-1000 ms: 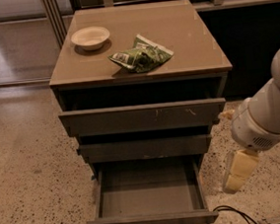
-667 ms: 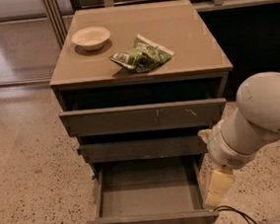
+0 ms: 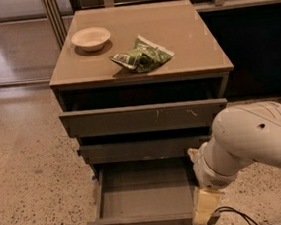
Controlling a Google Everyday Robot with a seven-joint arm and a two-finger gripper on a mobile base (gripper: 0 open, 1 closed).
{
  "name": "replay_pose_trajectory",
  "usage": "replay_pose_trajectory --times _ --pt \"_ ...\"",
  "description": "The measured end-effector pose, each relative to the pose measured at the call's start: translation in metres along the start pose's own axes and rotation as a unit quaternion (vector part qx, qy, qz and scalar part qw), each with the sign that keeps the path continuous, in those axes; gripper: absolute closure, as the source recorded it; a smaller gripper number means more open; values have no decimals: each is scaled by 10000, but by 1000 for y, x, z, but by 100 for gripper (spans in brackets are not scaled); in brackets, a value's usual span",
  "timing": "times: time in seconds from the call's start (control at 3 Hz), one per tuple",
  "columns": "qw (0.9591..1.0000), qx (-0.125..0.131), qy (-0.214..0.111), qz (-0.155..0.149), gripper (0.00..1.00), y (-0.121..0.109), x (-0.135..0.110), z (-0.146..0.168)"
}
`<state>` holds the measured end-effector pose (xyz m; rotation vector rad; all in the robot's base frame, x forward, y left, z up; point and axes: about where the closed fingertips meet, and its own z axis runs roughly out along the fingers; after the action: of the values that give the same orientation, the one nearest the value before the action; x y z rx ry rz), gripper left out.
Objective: Close bottom drawer
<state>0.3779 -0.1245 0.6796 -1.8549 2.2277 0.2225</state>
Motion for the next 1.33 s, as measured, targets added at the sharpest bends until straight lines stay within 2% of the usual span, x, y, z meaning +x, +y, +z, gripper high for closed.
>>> replay_pose_trajectory --times 0.33,1.0,1.33 --pt "9997 -9 -159 184 0 -1 -4 25" --pt "9965 32 -498 669 0 -26 -35 117" --pt "9951 -18 -283 950 0 -6 -24 167"
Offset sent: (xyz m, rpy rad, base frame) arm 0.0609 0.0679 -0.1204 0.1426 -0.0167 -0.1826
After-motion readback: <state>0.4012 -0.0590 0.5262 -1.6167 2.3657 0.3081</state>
